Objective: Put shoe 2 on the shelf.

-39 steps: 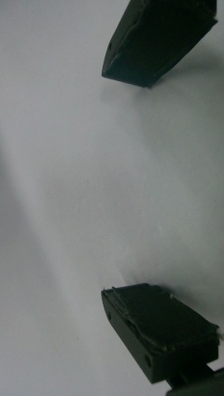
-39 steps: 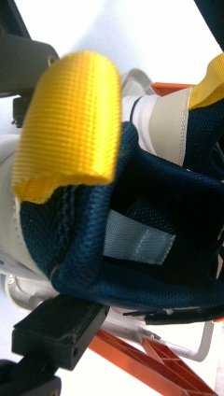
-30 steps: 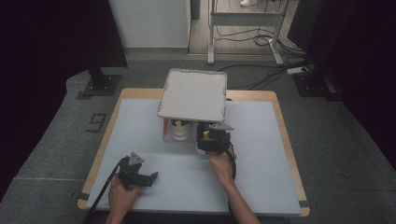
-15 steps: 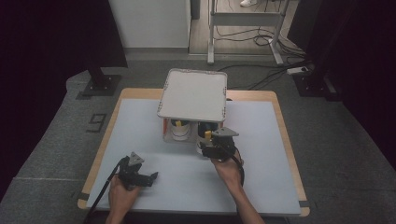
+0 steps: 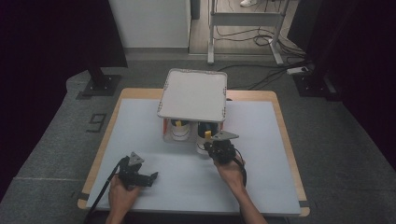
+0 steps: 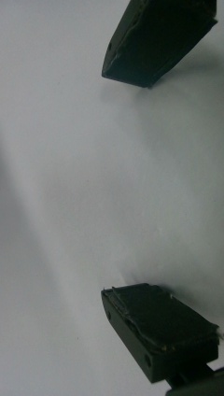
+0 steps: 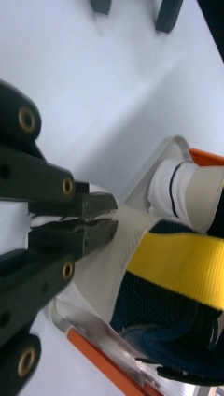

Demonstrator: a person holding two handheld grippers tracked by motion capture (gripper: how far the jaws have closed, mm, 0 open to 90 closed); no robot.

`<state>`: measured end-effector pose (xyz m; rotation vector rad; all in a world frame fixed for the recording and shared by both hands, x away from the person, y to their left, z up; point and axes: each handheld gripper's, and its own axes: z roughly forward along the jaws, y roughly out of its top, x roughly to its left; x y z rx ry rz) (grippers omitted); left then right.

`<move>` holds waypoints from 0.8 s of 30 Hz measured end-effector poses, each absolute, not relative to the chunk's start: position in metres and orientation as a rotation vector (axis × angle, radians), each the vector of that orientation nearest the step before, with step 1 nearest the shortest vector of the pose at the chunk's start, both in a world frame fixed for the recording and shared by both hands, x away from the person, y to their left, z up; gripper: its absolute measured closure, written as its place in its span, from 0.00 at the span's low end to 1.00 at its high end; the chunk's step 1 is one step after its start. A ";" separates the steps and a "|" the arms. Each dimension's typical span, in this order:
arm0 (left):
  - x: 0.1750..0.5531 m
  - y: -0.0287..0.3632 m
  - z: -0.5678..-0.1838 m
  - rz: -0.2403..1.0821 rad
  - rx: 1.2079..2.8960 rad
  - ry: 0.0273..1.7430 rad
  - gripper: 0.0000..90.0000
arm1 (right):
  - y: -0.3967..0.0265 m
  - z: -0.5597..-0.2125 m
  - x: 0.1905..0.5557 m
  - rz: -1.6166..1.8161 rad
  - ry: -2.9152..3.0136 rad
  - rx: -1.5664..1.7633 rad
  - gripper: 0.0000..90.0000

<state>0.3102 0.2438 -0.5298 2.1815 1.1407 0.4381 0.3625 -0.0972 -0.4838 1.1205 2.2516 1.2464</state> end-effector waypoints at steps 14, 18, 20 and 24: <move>0.310 0.244 -0.530 0.439 2.178 1.143 0.00 | -0.091 -0.492 0.390 1.258 2.182 1.129 0.97; 0.310 0.244 -0.530 0.439 2.179 1.142 0.00 | -0.091 -0.495 0.397 1.273 2.153 1.157 0.97; 0.310 0.244 -0.530 0.439 2.179 1.142 0.00 | -0.090 -0.496 0.400 1.262 2.140 1.158 0.97; 0.310 0.244 -0.530 0.439 2.178 1.143 0.00 | -0.089 -0.497 0.404 1.244 2.111 1.151 0.96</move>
